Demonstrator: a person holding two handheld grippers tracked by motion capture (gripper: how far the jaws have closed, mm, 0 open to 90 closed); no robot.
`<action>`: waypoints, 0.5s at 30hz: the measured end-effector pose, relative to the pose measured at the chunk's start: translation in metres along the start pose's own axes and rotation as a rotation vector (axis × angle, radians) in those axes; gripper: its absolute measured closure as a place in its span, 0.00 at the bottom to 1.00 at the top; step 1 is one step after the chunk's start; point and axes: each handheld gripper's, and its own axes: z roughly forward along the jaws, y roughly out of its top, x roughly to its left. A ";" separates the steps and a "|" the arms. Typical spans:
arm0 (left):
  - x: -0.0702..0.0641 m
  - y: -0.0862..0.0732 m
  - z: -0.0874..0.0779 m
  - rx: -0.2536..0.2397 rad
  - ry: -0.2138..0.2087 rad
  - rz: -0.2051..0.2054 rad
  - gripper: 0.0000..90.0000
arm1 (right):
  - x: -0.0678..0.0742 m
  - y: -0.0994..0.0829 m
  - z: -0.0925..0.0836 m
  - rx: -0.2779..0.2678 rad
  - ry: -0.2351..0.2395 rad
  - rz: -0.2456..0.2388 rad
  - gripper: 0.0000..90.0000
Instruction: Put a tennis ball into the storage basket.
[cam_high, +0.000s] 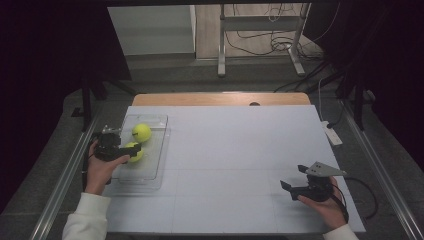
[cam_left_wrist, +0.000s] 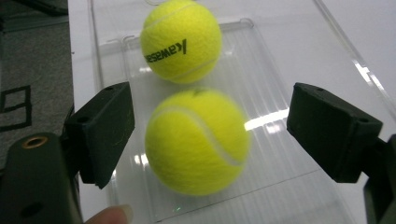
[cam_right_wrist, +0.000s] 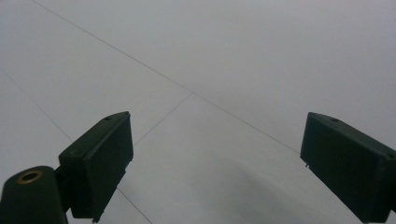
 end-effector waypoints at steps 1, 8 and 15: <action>-0.001 0.000 0.000 -0.001 -0.003 0.003 0.17 | 0.000 0.000 0.000 0.000 0.000 0.000 0.11; -0.002 0.001 -0.006 -0.067 -0.067 -0.004 0.08 | 0.000 0.000 0.000 0.001 -0.003 -0.001 0.11; -0.005 0.004 -0.014 -0.133 -0.139 -0.029 0.07 | -0.001 0.000 -0.001 -0.003 -0.004 0.000 0.11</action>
